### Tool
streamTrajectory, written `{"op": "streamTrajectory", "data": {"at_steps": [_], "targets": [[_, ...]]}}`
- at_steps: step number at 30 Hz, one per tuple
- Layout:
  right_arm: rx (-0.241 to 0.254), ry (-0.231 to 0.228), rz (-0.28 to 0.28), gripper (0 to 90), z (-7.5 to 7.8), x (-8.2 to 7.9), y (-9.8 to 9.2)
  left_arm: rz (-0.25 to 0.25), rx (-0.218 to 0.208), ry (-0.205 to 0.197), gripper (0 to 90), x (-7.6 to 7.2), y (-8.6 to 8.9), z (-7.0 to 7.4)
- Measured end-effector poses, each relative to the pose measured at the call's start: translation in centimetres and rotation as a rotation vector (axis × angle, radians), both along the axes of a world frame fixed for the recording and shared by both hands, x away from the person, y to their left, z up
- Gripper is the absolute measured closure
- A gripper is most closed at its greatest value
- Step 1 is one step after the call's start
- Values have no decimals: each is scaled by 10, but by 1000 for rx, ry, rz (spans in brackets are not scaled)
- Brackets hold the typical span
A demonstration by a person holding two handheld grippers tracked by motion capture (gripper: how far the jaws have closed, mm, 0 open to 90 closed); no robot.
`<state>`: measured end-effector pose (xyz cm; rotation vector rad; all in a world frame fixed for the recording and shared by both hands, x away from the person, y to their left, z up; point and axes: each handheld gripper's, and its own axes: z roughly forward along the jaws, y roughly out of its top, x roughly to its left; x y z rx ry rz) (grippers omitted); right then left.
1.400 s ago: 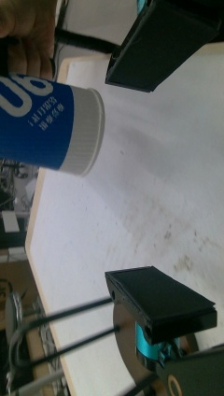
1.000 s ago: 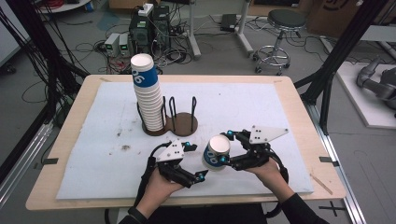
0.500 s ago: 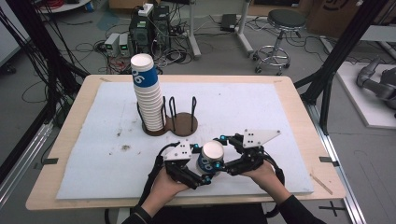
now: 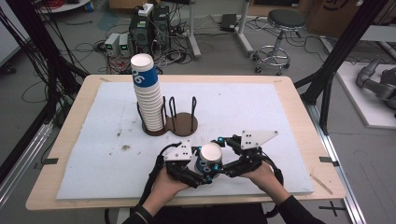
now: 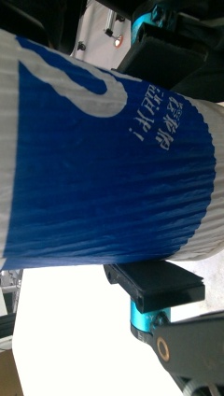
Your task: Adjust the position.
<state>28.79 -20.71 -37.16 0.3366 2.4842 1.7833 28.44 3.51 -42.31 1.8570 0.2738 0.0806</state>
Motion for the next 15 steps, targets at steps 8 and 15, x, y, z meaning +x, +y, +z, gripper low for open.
{"op": "streamTrajectory", "data": {"at_steps": [8,15], "targets": [[-16,0,-5,259,2,1,-2,-15,77,-25,218,1,1,10],[-104,5,14,201,14,4,-6,-29,240,-71,227,-1,-1,23]]}}
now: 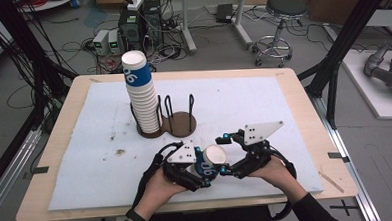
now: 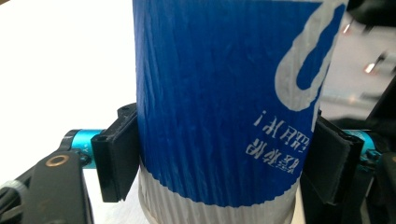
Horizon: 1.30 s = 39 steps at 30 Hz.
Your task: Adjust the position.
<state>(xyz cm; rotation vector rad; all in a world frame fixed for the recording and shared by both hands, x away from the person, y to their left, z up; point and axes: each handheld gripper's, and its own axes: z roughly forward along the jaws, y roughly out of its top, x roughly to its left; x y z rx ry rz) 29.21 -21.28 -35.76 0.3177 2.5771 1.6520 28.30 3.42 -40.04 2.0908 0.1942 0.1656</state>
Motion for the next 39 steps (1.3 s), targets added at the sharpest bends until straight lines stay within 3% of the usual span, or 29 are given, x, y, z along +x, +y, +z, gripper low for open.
{"op": "streamTrajectory", "data": {"at_steps": [4,8,11,14,16,20,21,23,25,29,33,37,39], "targets": [[-83,1,2,201,3,-3,5,0,100,-26,232,-3,-6,5],[-156,-3,15,209,-2,-3,12,14,118,-29,233,-4,-7,7],[-169,-2,37,291,-4,-3,13,19,122,-37,232,-5,-6,9],[-130,5,43,293,-4,0,10,34,70,-56,193,-5,-3,10],[-92,13,27,294,-3,1,4,46,3,-69,139,-5,1,10],[7,30,15,296,0,7,-9,78,-156,-28,80,0,10,5],[29,31,13,296,1,7,-11,85,-213,-3,72,1,13,3],[62,38,4,295,3,7,-15,63,-278,36,72,4,15,1],[85,47,4,295,3,7,-17,55,-310,52,72,5,15,0],[118,50,18,296,3,8,-18,40,-320,69,72,7,14,-2],[111,47,20,295,3,7,-17,22,-333,88,118,10,16,-2],[111,53,24,295,2,8,-17,12,-303,90,167,10,18,2],[101,48,24,292,2,8,-17,9,-265,78,169,10,19,6]]}}
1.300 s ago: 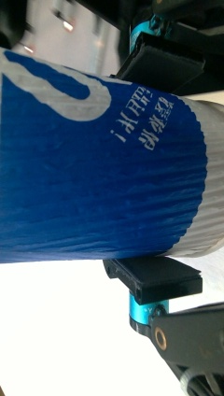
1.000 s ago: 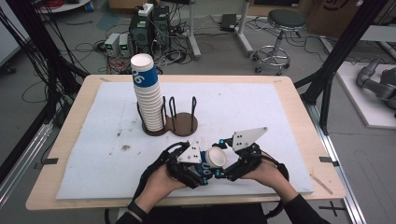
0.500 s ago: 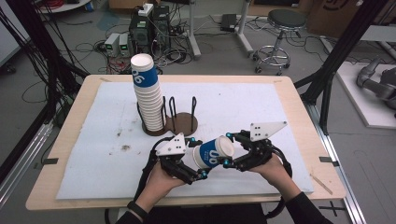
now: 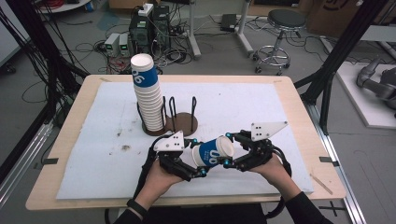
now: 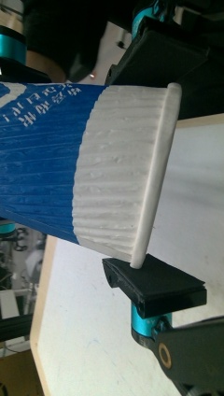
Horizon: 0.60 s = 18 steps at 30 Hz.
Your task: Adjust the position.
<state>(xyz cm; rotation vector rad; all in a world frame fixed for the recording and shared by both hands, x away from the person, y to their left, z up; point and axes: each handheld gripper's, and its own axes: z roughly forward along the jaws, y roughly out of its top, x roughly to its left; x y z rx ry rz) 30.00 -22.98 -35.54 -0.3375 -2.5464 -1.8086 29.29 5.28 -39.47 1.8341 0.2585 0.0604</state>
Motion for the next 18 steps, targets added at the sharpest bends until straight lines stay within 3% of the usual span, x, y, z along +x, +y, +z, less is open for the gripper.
{"op": "streamTrajectory", "data": {"at_steps": [4,6,10,13,18], "targets": [[-47,-24,-15,240,1,-1,1,-16,60,1,180,0,1,8],[-87,-38,-12,218,4,-1,2,-23,106,-14,185,-1,1,12],[-153,-54,5,218,9,-4,3,-37,153,-39,193,-3,-1,16],[-186,-65,22,218,10,-4,4,-48,178,-45,196,-4,-2,19],[-226,-53,59,255,7,-4,8,-62,170,-42,197,-3,-1,23]]}}
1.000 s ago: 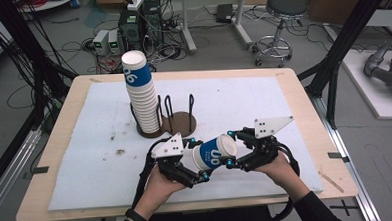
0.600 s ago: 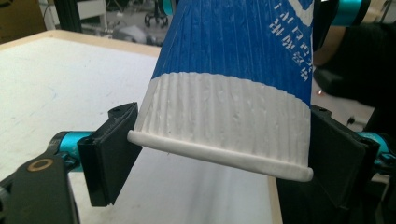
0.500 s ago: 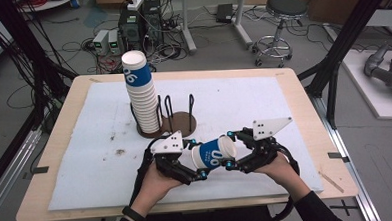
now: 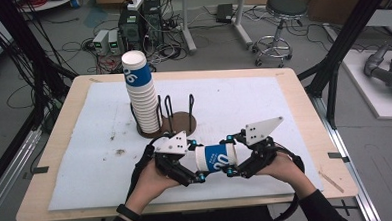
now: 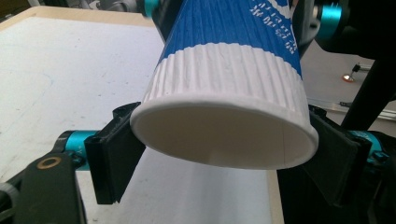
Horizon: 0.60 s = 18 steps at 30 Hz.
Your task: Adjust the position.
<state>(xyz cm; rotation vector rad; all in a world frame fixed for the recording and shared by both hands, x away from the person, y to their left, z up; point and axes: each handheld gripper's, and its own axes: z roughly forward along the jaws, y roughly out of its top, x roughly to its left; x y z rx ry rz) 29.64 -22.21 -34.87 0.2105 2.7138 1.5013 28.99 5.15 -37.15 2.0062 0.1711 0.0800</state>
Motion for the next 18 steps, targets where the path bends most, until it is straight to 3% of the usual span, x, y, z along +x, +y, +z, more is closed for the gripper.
{"op": "streamTrajectory", "data": {"at_steps": [2,5,8,12,15,18], "targets": [[9,-4,14,279,-1,0,0,-2,-6,4,200,0,1,2],[61,34,15,284,-3,3,-3,9,-43,-9,180,1,3,3],[121,44,13,288,-4,6,-7,45,-135,-1,142,0,3,1],[185,48,13,289,-4,7,-11,41,-199,29,115,2,2,-3],[197,55,18,289,-6,7,-12,30,-226,40,115,2,2,-2],[183,50,26,288,-7,6,-10,11,-222,45,161,4,3,1]]}}
